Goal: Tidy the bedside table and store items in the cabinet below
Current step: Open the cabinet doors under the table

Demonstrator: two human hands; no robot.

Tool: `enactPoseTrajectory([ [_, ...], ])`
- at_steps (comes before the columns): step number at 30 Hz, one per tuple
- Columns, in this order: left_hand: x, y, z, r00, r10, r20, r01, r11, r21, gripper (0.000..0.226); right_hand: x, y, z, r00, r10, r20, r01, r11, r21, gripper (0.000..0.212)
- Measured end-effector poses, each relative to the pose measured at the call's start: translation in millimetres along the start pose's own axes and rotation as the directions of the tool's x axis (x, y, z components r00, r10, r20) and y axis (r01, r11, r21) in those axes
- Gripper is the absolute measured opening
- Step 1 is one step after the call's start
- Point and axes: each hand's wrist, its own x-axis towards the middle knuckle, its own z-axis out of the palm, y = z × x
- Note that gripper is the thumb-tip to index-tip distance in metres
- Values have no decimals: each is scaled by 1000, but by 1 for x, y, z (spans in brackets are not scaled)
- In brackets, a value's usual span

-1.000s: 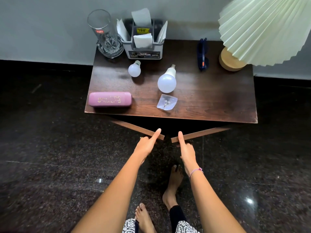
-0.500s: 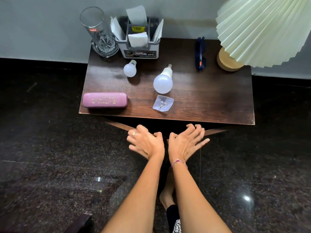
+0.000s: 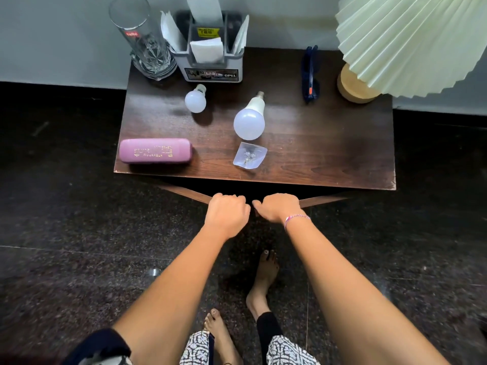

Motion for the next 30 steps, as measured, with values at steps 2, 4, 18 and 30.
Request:
enactPoseTrajectory([
  [2, 5, -6, -5, 994, 67, 89, -66, 998, -16, 41, 9, -3, -7, 977, -18, 213, 4, 998, 63, 53],
  [4, 13, -11, -11, 962, 108, 250, -104, 994, -30, 44, 17, -10, -10, 910, -59, 409, -7, 988, 157, 47],
  [18, 17, 3, -11, 832, 105, 545, -211, 968, 136, 34, 10, -25, 10, 945, 8, 328, 85, 959, -269, 21],
  [30, -60, -16, 32, 737, 236, 633, -498, 823, 272, 34, -41, -4, 64, 955, 2, 298, 151, 859, -489, 25],
])
